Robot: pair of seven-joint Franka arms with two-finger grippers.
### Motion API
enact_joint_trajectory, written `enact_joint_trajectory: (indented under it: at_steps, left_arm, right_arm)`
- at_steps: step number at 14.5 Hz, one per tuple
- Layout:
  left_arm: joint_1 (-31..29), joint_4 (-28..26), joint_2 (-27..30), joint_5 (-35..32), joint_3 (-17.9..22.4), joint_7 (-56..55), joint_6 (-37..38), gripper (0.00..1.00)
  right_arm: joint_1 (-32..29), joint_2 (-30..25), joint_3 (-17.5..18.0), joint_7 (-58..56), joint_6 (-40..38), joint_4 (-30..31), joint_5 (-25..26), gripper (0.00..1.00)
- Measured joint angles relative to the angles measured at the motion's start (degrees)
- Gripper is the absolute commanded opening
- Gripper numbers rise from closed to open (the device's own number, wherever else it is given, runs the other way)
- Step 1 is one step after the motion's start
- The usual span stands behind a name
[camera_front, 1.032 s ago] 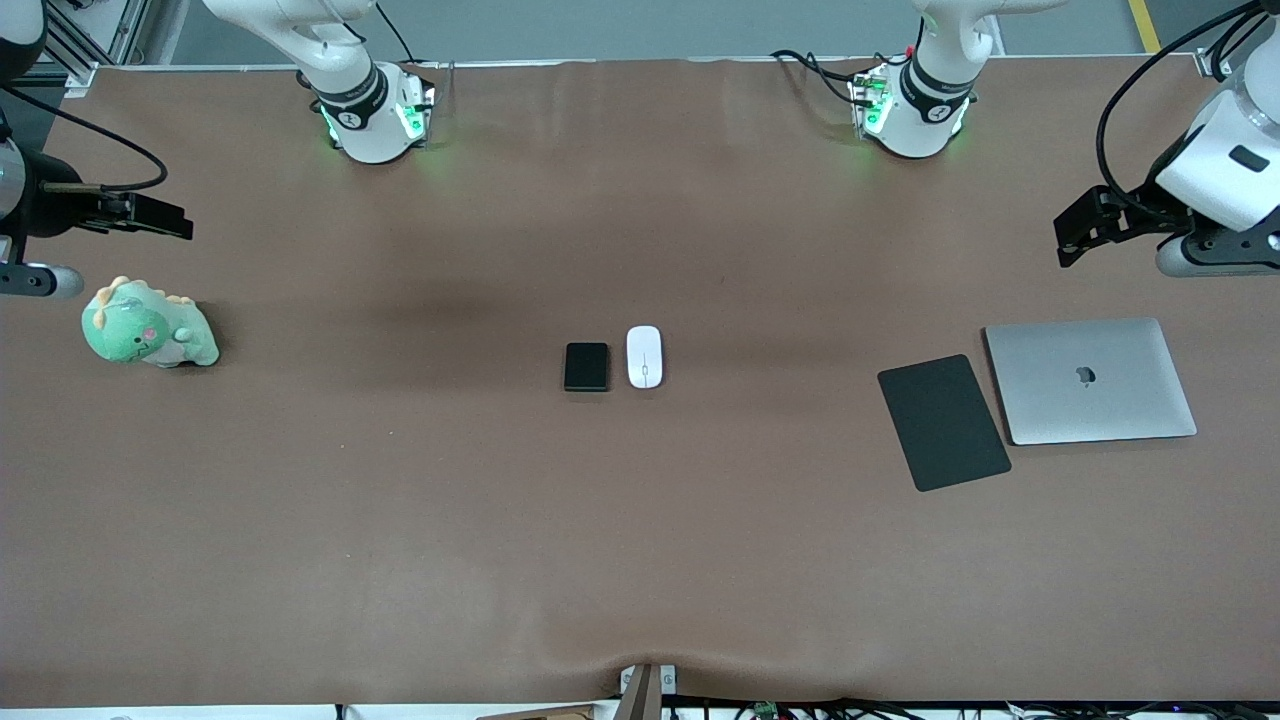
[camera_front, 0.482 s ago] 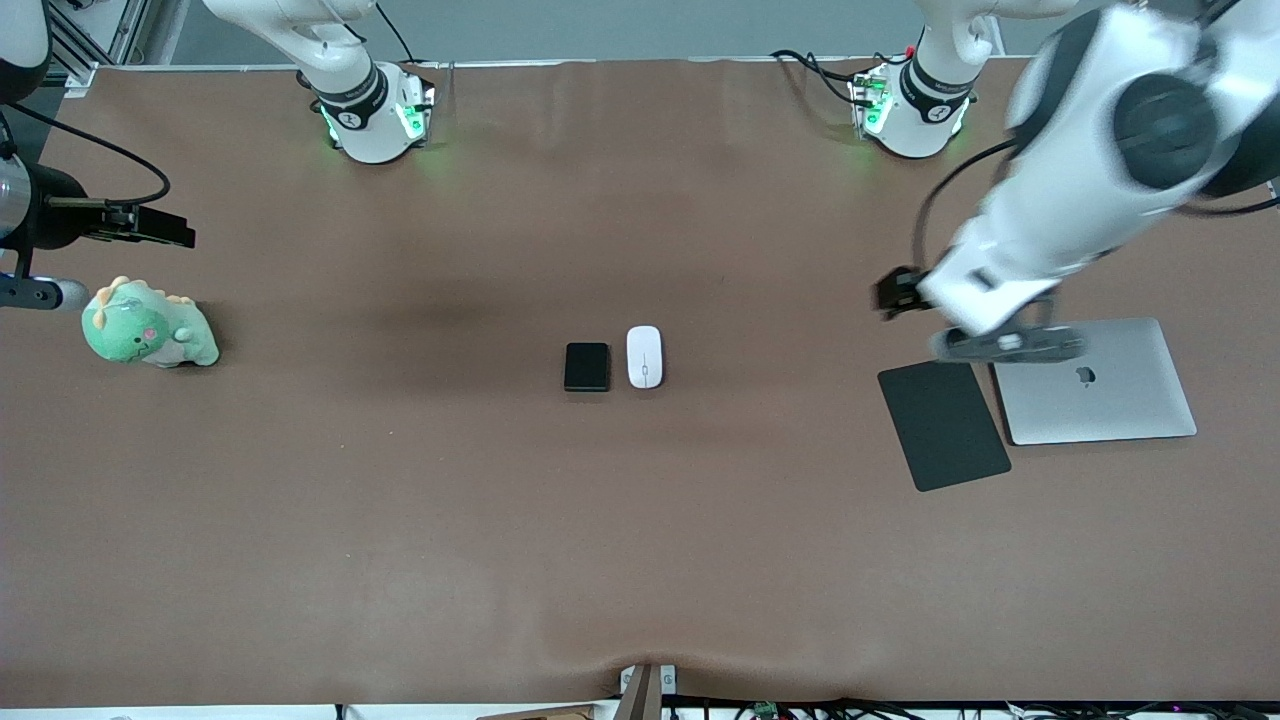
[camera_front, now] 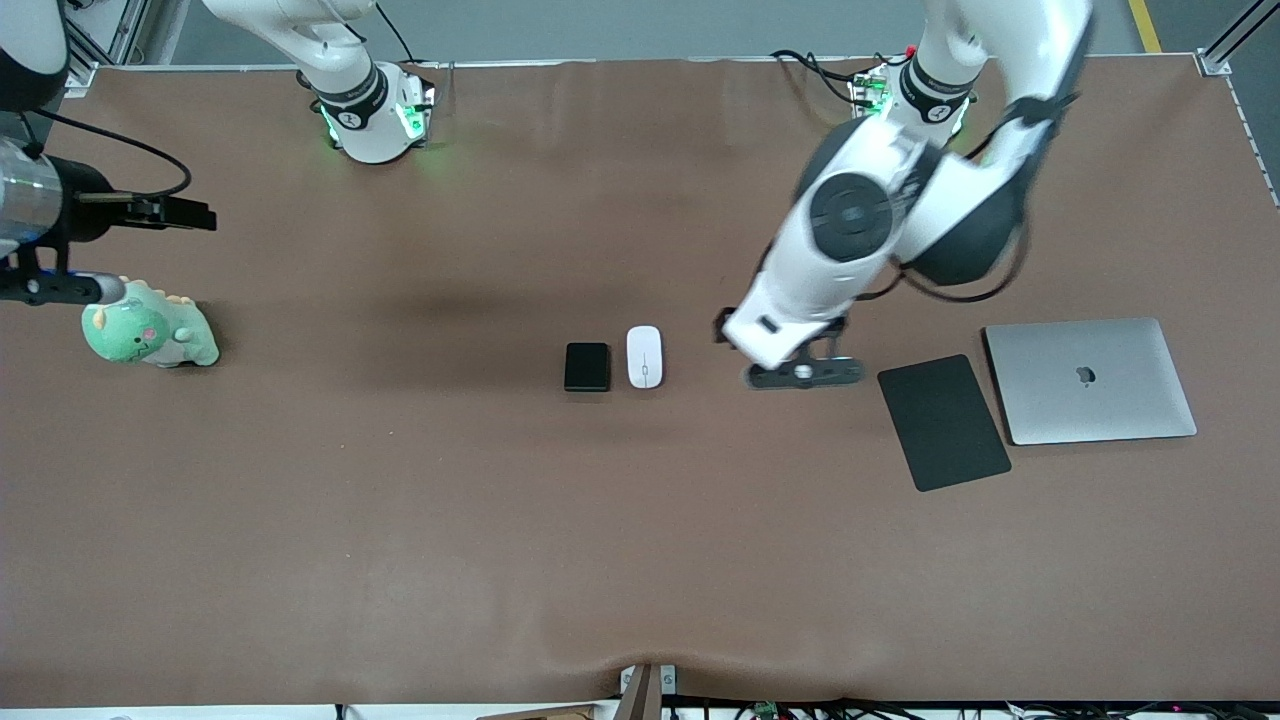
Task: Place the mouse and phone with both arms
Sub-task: 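Move the left gripper to the mouse while the right gripper reaches the phone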
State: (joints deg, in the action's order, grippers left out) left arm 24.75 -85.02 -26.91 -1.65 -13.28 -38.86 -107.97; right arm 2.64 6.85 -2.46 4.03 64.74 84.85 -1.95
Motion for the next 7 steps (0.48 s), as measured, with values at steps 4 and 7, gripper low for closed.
enact_joint_trajectory:
  at_steps: [4, 7]
  left_arm:
    - [6.81, -0.16, -8.48, -5.59, -0.02, -10.45, -9.6, 1.0]
    - [10.46, -0.12, -14.06, -7.2, 0.0, -16.34, -17.46, 1.0]
  right_arm:
    - [0.04, 1.73, -0.02, 0.0, -0.47, 0.04, -0.48, 1.0]
    - [0.0, 2.47, -0.06, 0.0, -0.48, 0.12, -2.22, 1.0]
